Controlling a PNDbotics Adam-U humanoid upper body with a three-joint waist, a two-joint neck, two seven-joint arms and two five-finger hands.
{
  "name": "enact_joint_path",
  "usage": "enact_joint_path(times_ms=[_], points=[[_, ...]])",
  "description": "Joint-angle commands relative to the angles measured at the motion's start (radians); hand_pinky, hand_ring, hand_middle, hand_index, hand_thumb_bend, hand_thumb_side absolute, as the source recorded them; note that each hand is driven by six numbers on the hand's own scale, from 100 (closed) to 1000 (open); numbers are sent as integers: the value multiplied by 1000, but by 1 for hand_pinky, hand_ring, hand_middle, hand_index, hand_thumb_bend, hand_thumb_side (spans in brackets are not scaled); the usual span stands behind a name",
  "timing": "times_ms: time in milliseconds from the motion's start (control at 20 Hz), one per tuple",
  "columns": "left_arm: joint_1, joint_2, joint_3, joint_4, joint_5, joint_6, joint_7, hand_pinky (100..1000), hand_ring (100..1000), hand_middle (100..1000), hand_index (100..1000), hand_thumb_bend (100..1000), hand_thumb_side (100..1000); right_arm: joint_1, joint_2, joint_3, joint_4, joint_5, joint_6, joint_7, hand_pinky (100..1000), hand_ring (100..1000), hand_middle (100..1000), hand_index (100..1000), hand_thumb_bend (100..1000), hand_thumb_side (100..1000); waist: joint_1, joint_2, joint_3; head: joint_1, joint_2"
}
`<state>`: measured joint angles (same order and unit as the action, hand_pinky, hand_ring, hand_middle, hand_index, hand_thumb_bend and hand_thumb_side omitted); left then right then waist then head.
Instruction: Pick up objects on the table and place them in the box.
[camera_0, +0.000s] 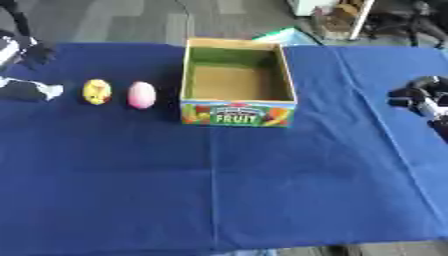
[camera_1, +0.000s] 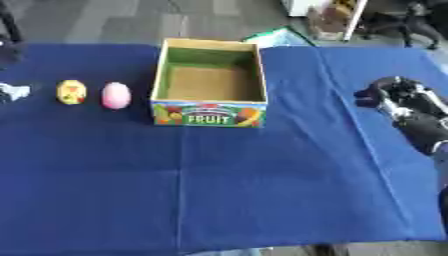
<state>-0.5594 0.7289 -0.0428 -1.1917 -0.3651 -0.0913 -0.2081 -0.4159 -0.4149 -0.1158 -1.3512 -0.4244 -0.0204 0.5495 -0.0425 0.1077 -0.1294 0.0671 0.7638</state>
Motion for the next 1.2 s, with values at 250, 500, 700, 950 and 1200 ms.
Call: enact_joint_path(times_ms=[250,500,700,950,1200], points=[[-69,-20,4,94,-67,15,-5,684,717,633,770,496,238,-14,-9,2,-17,-1,1,6,796,747,568,635,100,100,0,-14,-9,-1,-9],[-122,-58,12,188,-113,31,60,680,718,633,759,464,198,-16,-2,8,-16,0,1,11,796,747,568,635,100,100,-5,-11,-20,7,-14],[-157,-86,11,271,-160,35,124,676,713,630,756,468,186,-22,3,15,-15,3,0,18,796,748,568,634,100,100,-9,-6,-35,15,-19],[-179,-104,21,351,-197,38,181,667,703,618,749,457,173,-32,13,24,-15,6,-3,28,797,748,568,634,100,100,-13,5,-62,27,-33],[-192,-110,31,395,-206,32,207,649,677,590,735,415,134,-39,19,29,-15,10,-7,34,797,748,567,634,100,100,-15,19,-90,42,-49]])
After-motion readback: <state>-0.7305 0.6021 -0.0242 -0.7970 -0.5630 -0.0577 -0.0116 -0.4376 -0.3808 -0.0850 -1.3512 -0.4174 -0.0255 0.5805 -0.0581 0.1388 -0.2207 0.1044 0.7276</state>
